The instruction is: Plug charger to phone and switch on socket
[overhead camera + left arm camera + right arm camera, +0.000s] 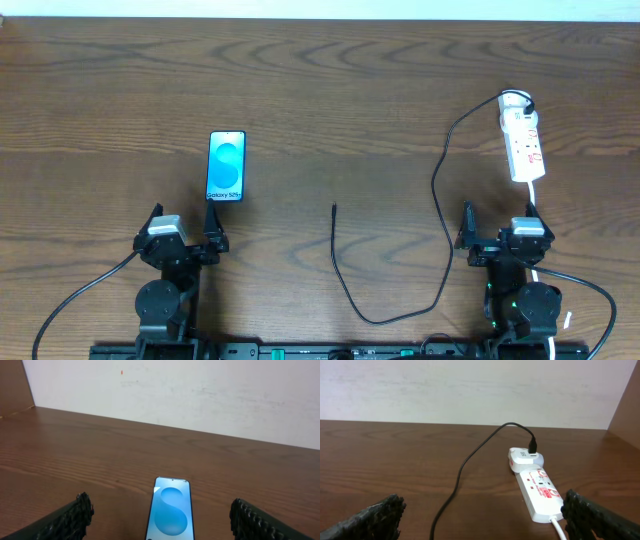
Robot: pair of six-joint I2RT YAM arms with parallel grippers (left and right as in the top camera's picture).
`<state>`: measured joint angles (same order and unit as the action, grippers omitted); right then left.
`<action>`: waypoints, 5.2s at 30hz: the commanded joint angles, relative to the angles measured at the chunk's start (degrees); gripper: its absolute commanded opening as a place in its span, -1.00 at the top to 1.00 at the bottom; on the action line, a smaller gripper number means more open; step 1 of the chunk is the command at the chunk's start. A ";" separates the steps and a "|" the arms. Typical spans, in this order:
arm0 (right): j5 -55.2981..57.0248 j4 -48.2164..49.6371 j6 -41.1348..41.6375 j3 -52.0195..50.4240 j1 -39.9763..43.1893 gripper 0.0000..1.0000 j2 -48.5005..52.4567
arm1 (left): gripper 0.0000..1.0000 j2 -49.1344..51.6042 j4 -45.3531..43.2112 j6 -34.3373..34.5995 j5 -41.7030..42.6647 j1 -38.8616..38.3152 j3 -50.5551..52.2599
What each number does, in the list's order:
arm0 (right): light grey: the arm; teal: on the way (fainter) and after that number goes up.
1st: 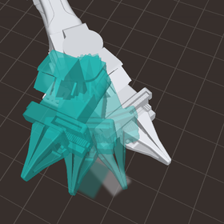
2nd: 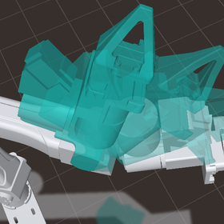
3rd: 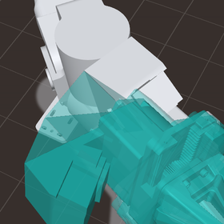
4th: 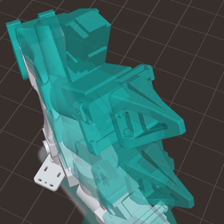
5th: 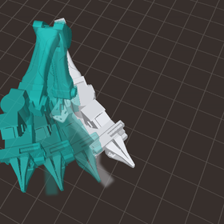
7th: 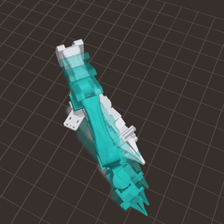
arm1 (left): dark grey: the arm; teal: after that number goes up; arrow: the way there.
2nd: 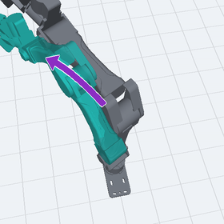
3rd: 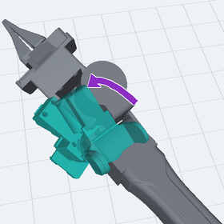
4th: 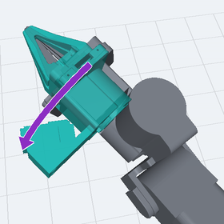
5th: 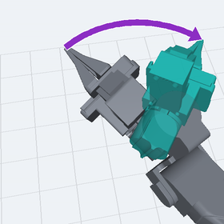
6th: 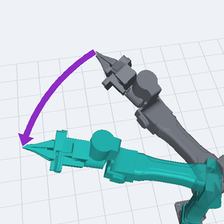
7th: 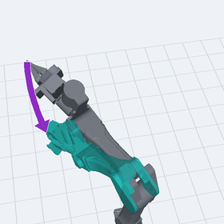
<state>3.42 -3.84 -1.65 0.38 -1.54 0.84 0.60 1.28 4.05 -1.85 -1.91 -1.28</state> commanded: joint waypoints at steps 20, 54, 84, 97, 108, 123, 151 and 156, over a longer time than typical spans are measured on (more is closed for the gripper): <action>0.52 -0.20 0.96 -0.07 -0.39 -0.99 -0.52 | -0.79 -0.37 1.22 -0.74 -0.98 0.28 0.94; 0.52 -0.20 0.94 -0.07 -0.39 -0.99 -0.52 | -0.79 24.96 1.79 1.20 -0.96 0.24 -23.96; 0.52 -0.17 0.96 -0.07 -0.39 -0.99 -0.52 | -0.80 77.24 38.21 -0.79 -0.35 0.24 -67.28; 0.52 -0.20 0.96 -0.07 -0.39 -0.99 -0.52 | -0.79 85.18 49.55 -1.88 -0.33 0.24 -78.34; 0.52 -0.17 0.96 -0.07 -0.39 -0.99 -0.52 | -0.79 87.41 51.82 -1.90 6.27 0.24 -78.62; 0.52 -0.20 0.96 -0.07 -0.39 -0.99 -0.52 | -0.79 97.61 54.99 -1.86 8.87 0.07 -78.58; 0.52 -0.20 0.96 -0.07 -0.39 -0.98 -0.52 | -0.98 101.90 52.83 -4.48 5.99 -0.44 -78.55; 0.52 -0.17 0.96 -0.07 -0.39 -0.99 -0.52 | -0.99 102.90 53.22 -5.03 4.79 -1.46 -78.58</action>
<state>3.44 -3.81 -1.48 0.38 -1.58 0.73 102.32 54.06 0.30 4.49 -2.61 -78.85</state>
